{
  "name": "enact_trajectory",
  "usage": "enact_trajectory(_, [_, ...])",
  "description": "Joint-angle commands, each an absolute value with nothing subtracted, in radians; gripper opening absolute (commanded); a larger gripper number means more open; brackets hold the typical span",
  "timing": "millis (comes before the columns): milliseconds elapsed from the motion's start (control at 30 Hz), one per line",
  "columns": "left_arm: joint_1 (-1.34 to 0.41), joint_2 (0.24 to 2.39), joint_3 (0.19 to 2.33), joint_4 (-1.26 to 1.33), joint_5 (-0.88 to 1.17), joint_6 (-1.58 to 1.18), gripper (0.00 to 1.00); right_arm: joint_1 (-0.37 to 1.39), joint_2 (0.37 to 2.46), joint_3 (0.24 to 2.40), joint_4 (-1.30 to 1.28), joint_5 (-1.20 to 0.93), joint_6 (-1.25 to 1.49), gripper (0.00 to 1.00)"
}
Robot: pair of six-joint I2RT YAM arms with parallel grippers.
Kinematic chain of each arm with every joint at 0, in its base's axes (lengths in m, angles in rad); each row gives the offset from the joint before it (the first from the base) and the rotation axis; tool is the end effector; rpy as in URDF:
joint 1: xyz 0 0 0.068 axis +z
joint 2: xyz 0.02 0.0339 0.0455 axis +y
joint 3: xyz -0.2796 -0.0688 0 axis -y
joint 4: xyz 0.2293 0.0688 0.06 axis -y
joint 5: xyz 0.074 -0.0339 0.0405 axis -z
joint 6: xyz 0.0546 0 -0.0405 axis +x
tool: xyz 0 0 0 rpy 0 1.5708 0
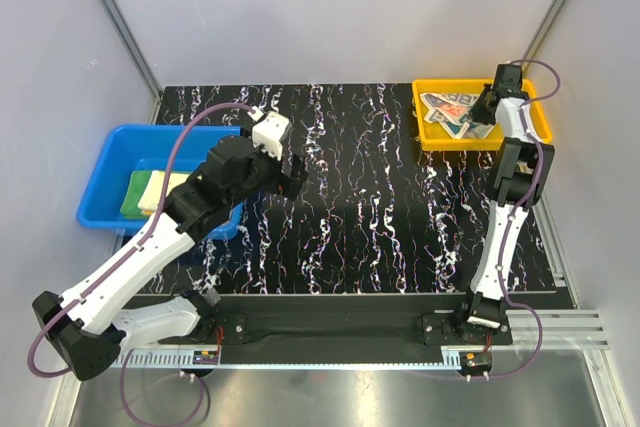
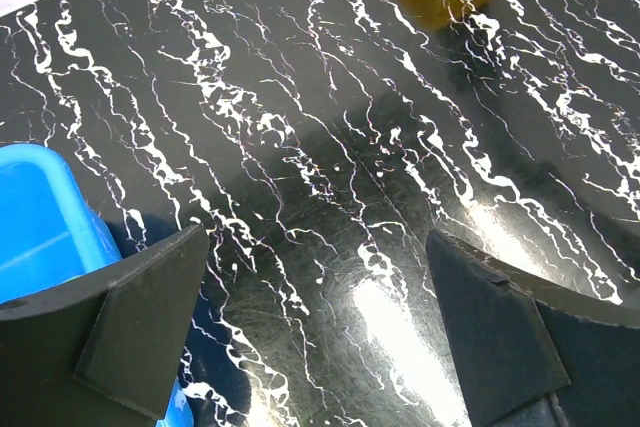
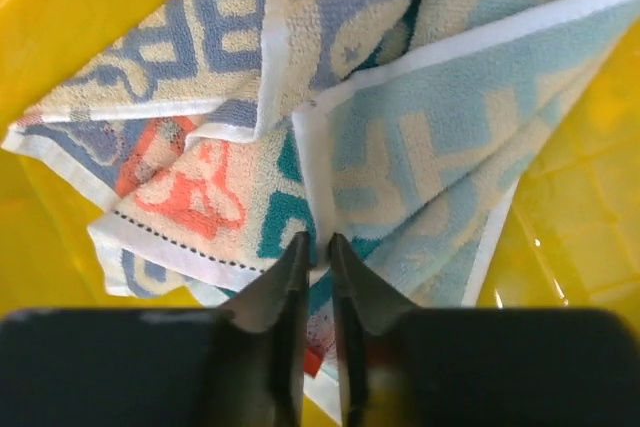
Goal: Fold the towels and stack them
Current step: Grab crumpled towel, then move the towel to the center of the board
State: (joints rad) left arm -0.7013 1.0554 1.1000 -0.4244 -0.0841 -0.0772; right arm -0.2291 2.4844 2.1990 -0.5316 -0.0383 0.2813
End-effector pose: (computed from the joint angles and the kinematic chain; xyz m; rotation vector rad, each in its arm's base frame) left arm 0.1770 -0.1435 0.3793 0.5522 1.8951 -0.4305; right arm 0.5519 -0.1266 0.1836 0.5853 2.3153 0.0704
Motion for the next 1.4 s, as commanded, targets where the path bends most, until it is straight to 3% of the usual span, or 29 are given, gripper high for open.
enact_trajectory(0, [-0.699,1.043,1.098,-0.361,-0.117,-0.058,0.96,-0.224,2.490,2.298,-0.465,-0.063,0.279,0.15])
enact_trajectory(33, [-0.698,1.040,1.097,-0.360,-0.115,-0.058,0.96,-0.224,2.487,2.328,-0.483,-0.067,0.262,0.07])
enact_trajectory(100, [-0.699,1.032,1.100,-0.368,-0.098,-0.061,0.96,-0.224,2.459,2.440,-0.515,-0.093,0.211,0.00])
enact_trajectory(233, [-0.700,1.008,1.108,-0.365,-0.074,-0.086,0.96,-0.222,2.265,2.528,-0.557,-0.158,0.198,0.00])
enact_trajectory(433, [-0.699,0.960,1.098,-0.342,-0.049,-0.113,0.97,-0.196,1.819,2.309,-0.535,-0.280,0.256,0.00])
enact_trajectory(567, [-0.699,0.948,1.137,-0.368,-0.051,-0.132,0.97,-0.173,1.492,1.853,-0.419,-0.501,0.377,0.00])
enact_trajectory(833, [-0.698,0.891,1.167,-0.499,-0.095,-0.146,0.97,-0.079,0.989,1.139,-0.310,-0.704,0.583,0.00])
enact_trajectory(1000, [-0.698,0.859,1.091,-0.534,-0.130,-0.212,0.96,0.047,0.887,0.694,-0.215,-0.684,0.715,0.01])
enact_trajectory(1133, [-0.698,0.891,1.071,-0.563,-0.126,-0.238,0.96,0.136,0.876,0.508,-0.251,-0.576,0.747,0.10])
enact_trajectory(1200, [-0.699,0.934,1.069,-0.572,-0.104,-0.239,0.95,0.149,0.882,0.511,-0.348,-0.540,0.704,0.21])
enact_trajectory(1233, [-0.698,0.949,1.069,-0.574,-0.095,-0.239,0.94,0.149,0.884,0.521,-0.377,-0.520,0.693,0.36])
enact_trajectory(1367, [-0.699,1.075,1.084,-0.545,-0.034,-0.265,0.92,0.149,0.907,0.669,-0.494,-0.332,0.623,0.47])
